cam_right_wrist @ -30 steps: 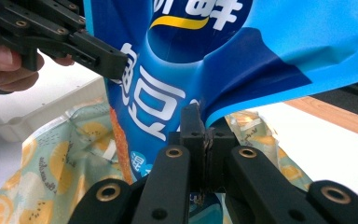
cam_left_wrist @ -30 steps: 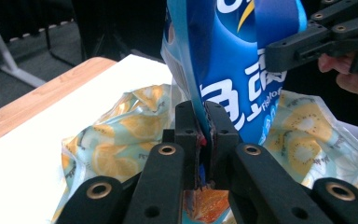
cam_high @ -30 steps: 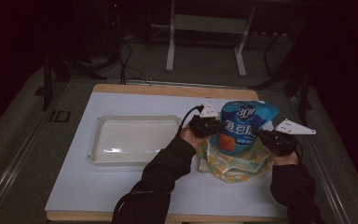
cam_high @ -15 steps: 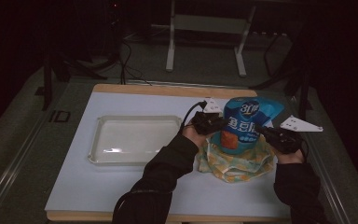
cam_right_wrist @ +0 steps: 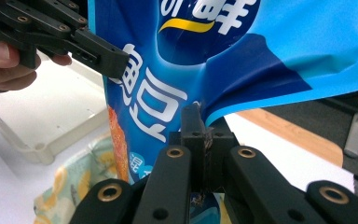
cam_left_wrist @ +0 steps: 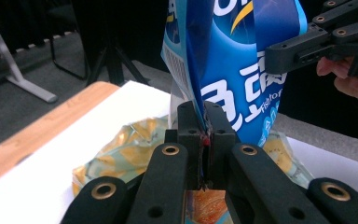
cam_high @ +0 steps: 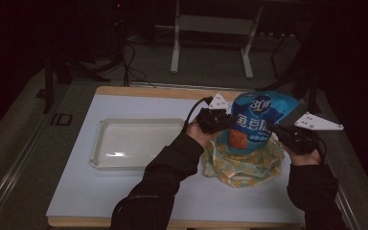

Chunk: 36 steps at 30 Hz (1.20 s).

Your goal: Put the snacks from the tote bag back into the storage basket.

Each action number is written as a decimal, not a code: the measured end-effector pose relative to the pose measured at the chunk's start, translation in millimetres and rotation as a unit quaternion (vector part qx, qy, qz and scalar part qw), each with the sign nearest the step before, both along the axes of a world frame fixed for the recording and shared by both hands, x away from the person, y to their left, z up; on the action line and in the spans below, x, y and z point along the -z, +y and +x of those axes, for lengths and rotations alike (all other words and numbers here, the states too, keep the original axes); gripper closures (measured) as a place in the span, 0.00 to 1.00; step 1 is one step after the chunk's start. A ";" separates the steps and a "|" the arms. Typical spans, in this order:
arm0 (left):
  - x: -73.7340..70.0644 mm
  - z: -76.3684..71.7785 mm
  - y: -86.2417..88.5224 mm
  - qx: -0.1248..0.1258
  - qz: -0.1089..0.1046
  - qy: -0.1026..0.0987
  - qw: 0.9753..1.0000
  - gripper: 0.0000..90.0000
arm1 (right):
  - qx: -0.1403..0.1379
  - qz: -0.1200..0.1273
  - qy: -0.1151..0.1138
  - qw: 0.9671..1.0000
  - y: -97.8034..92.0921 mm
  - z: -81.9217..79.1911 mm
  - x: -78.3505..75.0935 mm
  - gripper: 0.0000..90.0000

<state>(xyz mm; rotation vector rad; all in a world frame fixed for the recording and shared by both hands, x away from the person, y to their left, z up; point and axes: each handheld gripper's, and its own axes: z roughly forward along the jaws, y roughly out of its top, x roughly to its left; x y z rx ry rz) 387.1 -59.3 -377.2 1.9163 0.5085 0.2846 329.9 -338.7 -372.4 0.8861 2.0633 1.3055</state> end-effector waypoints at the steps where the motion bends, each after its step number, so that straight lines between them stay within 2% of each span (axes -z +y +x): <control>1: -3.4 -0.8 1.3 -0.001 -0.001 0.000 1.000 0.99 | 0.000 -0.001 -0.003 1.000 1.2 -0.7 -3.4 1.00; 7: -21.4 -6.4 10.1 -0.004 0.001 -0.005 1.000 0.99 | -0.006 -0.003 -0.011 1.000 8.8 -5.2 -21.2 1.00; 17: -38.3 -15.1 34.6 -0.016 0.000 -0.011 1.000 0.99 | -0.021 0.002 -0.020 1.000 29.7 -6.7 -37.5 1.00; 23: -42.0 -17.2 45.0 -0.020 0.002 -0.010 1.000 0.99 | -0.031 0.000 -0.021 0.999 41.7 -5.6 -41.4 1.00; 24: -43.5 -18.6 52.3 -0.024 0.002 -0.010 1.000 0.99 | -0.031 0.000 -0.021 0.999 41.7 -5.6 -41.4 1.00; 30: -45.5 -24.2 68.5 -0.035 0.003 -0.015 0.999 0.99 | -0.044 -0.001 -0.024 0.999 60.7 -4.3 -44.8 1.00; 36: -47.3 -29.0 85.8 -0.044 -0.001 -0.012 0.999 0.99 | -0.056 -0.001 -0.026 0.998 76.9 -4.0 -46.9 1.00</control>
